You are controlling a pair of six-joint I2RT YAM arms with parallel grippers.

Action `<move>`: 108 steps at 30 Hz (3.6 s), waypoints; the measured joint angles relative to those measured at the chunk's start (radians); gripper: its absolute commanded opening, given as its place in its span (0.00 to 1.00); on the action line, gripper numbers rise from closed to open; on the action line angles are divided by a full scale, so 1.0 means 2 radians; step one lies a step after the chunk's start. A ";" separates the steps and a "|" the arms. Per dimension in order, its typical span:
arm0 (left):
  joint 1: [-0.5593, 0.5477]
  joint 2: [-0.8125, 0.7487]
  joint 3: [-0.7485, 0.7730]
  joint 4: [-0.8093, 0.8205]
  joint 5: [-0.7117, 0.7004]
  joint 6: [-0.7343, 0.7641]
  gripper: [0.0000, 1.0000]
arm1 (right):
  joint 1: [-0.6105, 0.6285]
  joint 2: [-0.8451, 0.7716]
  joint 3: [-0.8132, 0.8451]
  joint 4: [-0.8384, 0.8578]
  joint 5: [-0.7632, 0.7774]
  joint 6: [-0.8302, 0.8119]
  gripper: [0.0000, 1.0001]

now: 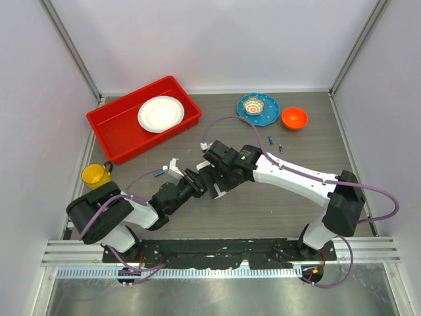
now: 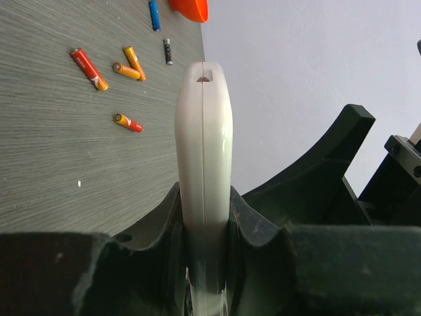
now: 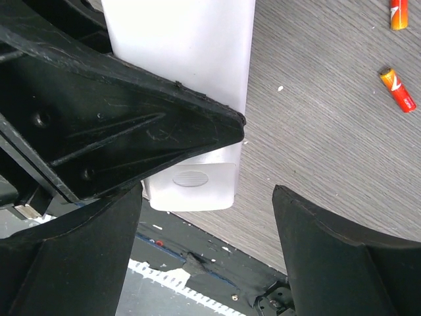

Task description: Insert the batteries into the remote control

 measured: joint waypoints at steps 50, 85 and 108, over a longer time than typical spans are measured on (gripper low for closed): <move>0.121 0.029 0.106 0.021 0.338 -0.111 0.00 | -0.170 -0.326 -0.398 0.534 -0.285 0.196 0.86; 0.121 0.034 0.111 0.021 0.346 -0.119 0.00 | -0.171 -0.281 -0.414 0.592 -0.327 0.231 0.50; 0.121 0.031 0.111 0.021 0.346 -0.113 0.00 | -0.171 -0.275 -0.415 0.592 -0.326 0.242 0.20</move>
